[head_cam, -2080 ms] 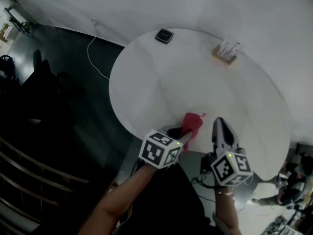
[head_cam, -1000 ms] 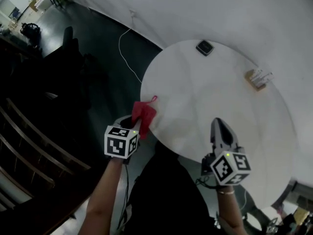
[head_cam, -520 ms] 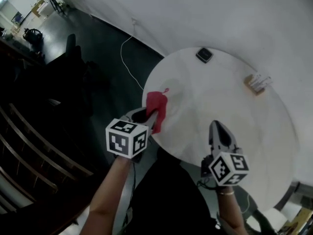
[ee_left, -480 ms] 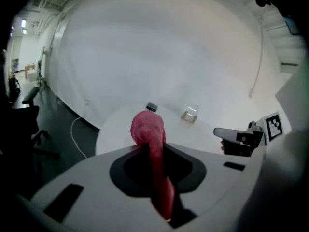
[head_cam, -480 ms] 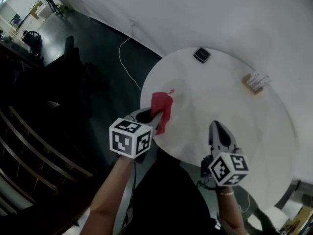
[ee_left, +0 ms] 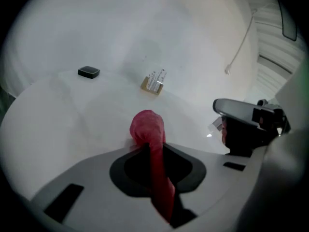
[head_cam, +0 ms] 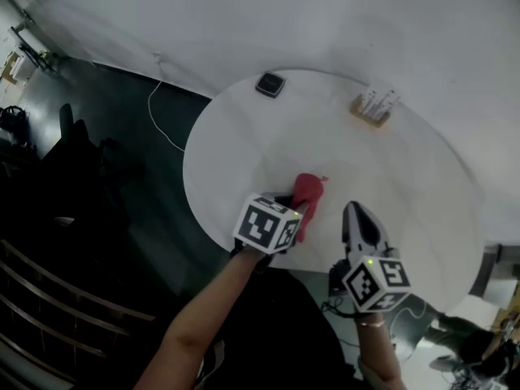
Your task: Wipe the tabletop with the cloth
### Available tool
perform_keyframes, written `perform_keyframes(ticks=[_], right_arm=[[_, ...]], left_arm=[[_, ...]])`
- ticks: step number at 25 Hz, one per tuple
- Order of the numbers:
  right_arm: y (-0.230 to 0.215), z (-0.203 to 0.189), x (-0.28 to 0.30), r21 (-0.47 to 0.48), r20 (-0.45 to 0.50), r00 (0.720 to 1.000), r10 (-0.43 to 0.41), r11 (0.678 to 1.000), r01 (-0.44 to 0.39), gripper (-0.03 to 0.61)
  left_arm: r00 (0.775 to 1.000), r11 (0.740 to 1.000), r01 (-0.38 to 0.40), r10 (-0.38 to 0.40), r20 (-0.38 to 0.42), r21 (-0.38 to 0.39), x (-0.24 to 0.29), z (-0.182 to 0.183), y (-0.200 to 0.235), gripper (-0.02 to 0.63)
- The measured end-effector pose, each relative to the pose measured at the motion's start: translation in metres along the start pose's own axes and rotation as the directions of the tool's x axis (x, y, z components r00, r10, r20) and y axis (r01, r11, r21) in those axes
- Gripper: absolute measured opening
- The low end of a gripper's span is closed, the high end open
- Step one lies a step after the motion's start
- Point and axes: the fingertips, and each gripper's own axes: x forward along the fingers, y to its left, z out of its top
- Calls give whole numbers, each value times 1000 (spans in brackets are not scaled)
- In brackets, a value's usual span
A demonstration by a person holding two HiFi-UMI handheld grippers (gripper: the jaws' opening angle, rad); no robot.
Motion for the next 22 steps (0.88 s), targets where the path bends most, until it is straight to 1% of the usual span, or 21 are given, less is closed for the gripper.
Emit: perform_keyframes(ticks=[3,4,6,10,13,17,22], right_arm=[[-6,0,1,10,-1,1000,-10,1000,10,2],[-5,-1,3,11,-4,1000,-6,1000,6,2],[0,-2,11,7,-13,1000,13,1000,-13,2],[19,-5,27,-17,-38,997,72,997,-72,2],[34,-8,39,-29,-54,992,112,993,-114,2],[57,-12,54,-54,-86,982,168,983,-173,2],[79,-14,67,-78,-106,970,218,971,-226,2]], left_arm=[[995,994,-75,80,-53,85,7,-6,15,55],[992,989,-103,110,-66,102,5,-9,23,55],[985,985,-145,152,-76,96,-3,-14,41,55],[977,979,-203,204,-57,24,-28,-29,77,55],[968,967,-250,250,-8,-46,-54,-36,110,55],[941,930,-327,336,31,-165,-96,-48,156,55],[896,869,-411,441,54,-276,-140,-64,200,55]])
